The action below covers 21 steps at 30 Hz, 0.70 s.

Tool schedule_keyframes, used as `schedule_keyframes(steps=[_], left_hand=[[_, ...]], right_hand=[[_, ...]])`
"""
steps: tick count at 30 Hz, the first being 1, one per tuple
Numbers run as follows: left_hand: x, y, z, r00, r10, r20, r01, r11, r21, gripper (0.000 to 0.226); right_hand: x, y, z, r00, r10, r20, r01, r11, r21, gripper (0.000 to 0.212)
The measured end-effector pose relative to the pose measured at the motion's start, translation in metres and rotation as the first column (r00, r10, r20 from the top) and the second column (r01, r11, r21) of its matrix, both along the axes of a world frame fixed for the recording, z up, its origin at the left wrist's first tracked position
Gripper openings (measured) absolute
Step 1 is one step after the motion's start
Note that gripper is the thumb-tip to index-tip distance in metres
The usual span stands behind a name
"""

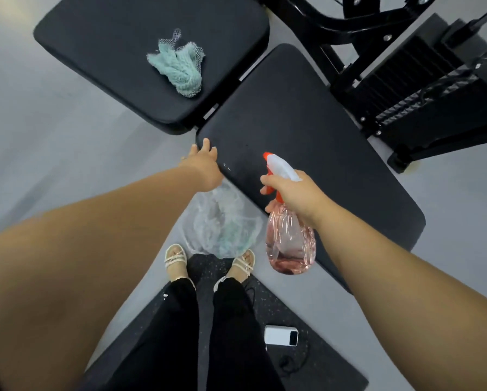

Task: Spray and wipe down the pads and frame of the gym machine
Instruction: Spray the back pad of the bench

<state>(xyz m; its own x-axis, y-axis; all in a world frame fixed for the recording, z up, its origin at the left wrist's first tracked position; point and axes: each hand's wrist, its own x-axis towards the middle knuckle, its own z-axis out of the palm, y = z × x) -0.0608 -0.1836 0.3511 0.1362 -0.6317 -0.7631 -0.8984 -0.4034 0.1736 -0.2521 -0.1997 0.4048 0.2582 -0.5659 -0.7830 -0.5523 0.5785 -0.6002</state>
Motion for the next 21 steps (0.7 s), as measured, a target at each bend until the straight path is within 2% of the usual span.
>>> schedule_keyframes(steps=[3,8,10,13,15,21], left_hand=[[0.003,0.002,-0.003,0.994,-0.093,0.051,0.091,0.995,0.035,0.068],[-0.006,-0.003,0.001,0.978,-0.154,0.140,0.146,0.987,0.060,0.066],[-0.010,-0.003,0.002,0.984,-0.116,0.135,0.108,0.992,0.072,0.065],[-0.016,-0.006,0.003,0.987,-0.083,0.141,0.073,0.994,0.078,0.064],[-0.020,-0.010,0.007,0.988,-0.057,0.141,0.042,0.993,0.106,0.066],[-0.026,-0.014,0.012,0.982,-0.058,0.181,0.027,0.985,0.171,0.071]], right_hand=[[-0.001,-0.012,0.004,0.998,-0.057,0.014,0.058,0.997,-0.044,0.027],[-0.014,-0.041,0.011,0.954,-0.298,0.011,0.299,0.953,-0.043,0.009],[-0.022,-0.052,0.013,0.948,-0.317,0.006,0.317,0.947,-0.058,0.013],[-0.034,-0.068,0.013,0.939,-0.345,-0.014,0.343,0.937,-0.068,0.032],[-0.038,-0.076,0.012,0.934,-0.355,-0.043,0.352,0.934,-0.065,0.035],[-0.035,-0.089,0.005,0.971,-0.236,-0.026,0.234,0.970,-0.070,0.043]])
